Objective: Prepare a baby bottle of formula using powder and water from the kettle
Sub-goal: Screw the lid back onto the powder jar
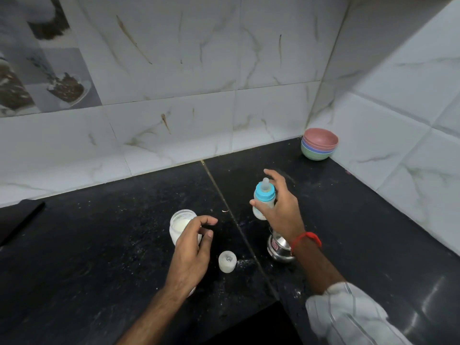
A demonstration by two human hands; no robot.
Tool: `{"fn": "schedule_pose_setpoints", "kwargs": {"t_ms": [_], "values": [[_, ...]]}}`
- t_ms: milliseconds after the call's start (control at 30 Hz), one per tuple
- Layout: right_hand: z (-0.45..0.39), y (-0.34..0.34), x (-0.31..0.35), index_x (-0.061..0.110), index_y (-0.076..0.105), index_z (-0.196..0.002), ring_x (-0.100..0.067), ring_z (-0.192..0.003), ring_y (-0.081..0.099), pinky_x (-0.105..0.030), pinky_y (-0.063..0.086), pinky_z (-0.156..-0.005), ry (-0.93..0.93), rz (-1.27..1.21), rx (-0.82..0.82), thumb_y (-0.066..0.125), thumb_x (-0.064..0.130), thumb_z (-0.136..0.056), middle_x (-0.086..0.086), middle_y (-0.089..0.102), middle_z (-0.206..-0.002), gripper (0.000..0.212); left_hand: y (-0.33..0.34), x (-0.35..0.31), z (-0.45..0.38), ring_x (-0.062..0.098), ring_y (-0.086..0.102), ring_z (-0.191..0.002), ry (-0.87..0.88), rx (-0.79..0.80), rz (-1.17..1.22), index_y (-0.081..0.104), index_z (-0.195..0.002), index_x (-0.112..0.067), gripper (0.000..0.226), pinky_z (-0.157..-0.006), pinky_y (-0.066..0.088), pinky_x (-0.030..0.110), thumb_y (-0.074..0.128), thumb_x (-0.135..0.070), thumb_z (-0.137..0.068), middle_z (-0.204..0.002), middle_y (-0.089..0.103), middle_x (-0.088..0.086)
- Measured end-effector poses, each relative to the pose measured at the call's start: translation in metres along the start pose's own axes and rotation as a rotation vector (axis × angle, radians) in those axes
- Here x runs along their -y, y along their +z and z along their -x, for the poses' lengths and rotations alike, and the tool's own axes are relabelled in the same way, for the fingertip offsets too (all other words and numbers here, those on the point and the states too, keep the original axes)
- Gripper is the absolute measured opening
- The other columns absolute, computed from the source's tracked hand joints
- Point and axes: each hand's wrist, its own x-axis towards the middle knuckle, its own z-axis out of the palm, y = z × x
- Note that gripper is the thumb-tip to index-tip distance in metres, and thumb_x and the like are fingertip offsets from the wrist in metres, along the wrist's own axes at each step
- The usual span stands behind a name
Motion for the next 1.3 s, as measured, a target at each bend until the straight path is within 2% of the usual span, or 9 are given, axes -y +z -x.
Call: {"fn": "schedule_pose_setpoints", "kwargs": {"t_ms": [133,300,633,733,833,933,1000,1133,1300], "values": [[-0.04,0.02,-0.033,0.024,0.059,-0.123,-0.02,-0.106,0.064,-0.037,0.054,-0.096,0.09,0.057,-0.008,0.088,0.015,-0.075,0.003,0.067,-0.116,0.056,-0.016,0.014,0.006,0.009,0.066,-0.088,-0.053,-0.037,-0.014,0.065,-0.109,-0.043,0.038,-0.075,0.048,0.02,0.058,-0.006,-0.102,-0.106,0.068,-0.022],[-0.066,0.047,-0.062,0.019,0.058,-0.115,-0.022,-0.099,0.064,-0.016,0.048,-0.072,0.197,0.035,0.017,0.087,0.012,-0.077,-0.005,0.065,-0.113,0.049,-0.033,0.023,0.007,0.002,0.061,-0.081,-0.063,-0.092,-0.045,0.066,-0.111,-0.033,0.033,-0.069,0.046,0.012,0.059,-0.002,-0.101,-0.096,0.068,-0.014],[-0.076,0.074,-0.091,0.017,0.051,-0.129,-0.032,-0.117,0.056,-0.049,0.048,-0.106,0.222,0.161,0.085,0.085,0.007,-0.076,-0.015,0.055,-0.128,0.064,-0.048,0.039,0.003,0.02,0.063,-0.087,-0.085,-0.14,-0.053,0.065,-0.113,-0.033,0.033,-0.078,0.056,0.04,0.06,-0.003,-0.101,-0.099,0.069,0.004],[-0.065,0.083,-0.075,0.011,0.048,-0.141,-0.036,-0.137,0.041,-0.043,0.03,-0.116,0.021,0.329,-0.08,0.082,0.016,-0.08,-0.019,0.047,-0.142,0.07,-0.052,0.043,-0.001,0.021,0.064,-0.09,-0.081,-0.152,-0.06,0.065,-0.114,-0.032,0.032,-0.079,0.057,0.039,0.059,-0.003,-0.101,-0.101,0.069,0.005],[-0.025,0.103,-0.038,0.013,0.056,-0.133,-0.028,-0.129,0.046,-0.041,0.035,-0.107,-0.301,0.365,-0.166,0.071,0.018,-0.09,-0.012,0.054,-0.136,0.046,-0.057,0.047,-0.005,0.015,0.065,-0.096,-0.071,-0.154,-0.07,0.065,-0.115,-0.029,0.033,-0.08,0.055,0.029,0.058,-0.001,-0.101,-0.105,0.07,-0.006],[0.027,0.135,-0.019,0.015,0.068,-0.108,-0.026,-0.098,0.06,-0.043,0.049,-0.088,-0.517,0.313,0.029,0.066,0.021,-0.094,-0.003,0.067,-0.105,0.016,-0.066,0.051,-0.011,0.007,0.065,-0.104,-0.068,-0.166,-0.079,0.064,-0.113,-0.03,0.035,-0.084,0.05,0.015,0.057,0.002,-0.101,-0.112,0.07,-0.013],[0.057,0.155,-0.019,0.02,0.069,-0.104,-0.024,-0.09,0.062,-0.044,0.053,-0.079,-0.54,0.369,0.255,0.064,0.036,-0.093,0.002,0.068,-0.098,0.02,-0.072,0.054,-0.015,0.004,0.065,-0.103,-0.075,-0.177,-0.082,0.063,-0.114,-0.03,0.035,-0.083,0.048,0.008,0.057,0.001,-0.1,-0.114,0.069,-0.015],[0.091,0.181,-0.026,0.033,0.05,-0.142,-0.026,-0.127,0.049,-0.046,0.046,-0.1,-0.433,0.64,0.715,0.058,0.067,-0.083,0.0,0.052,-0.141,0.068,-0.08,0.066,-0.022,0.007,0.065,-0.098,-0.094,-0.198,-0.087,0.063,-0.119,-0.024,0.024,-0.082,0.051,0.014,0.06,-0.008,-0.102,-0.114,0.069,-0.013],[0.093,0.192,-0.029,0.038,0.028,-0.155,-0.034,-0.137,0.036,-0.052,0.035,-0.111,-0.291,0.746,0.857,0.062,0.046,-0.091,-0.009,0.035,-0.155,0.073,-0.078,0.082,-0.031,0.005,0.065,-0.104,-0.15,-0.147,-0.031,0.059,-0.124,-0.026,0.019,-0.086,0.049,0.018,0.058,-0.022,-0.106,-0.118,0.067,-0.011]]}}
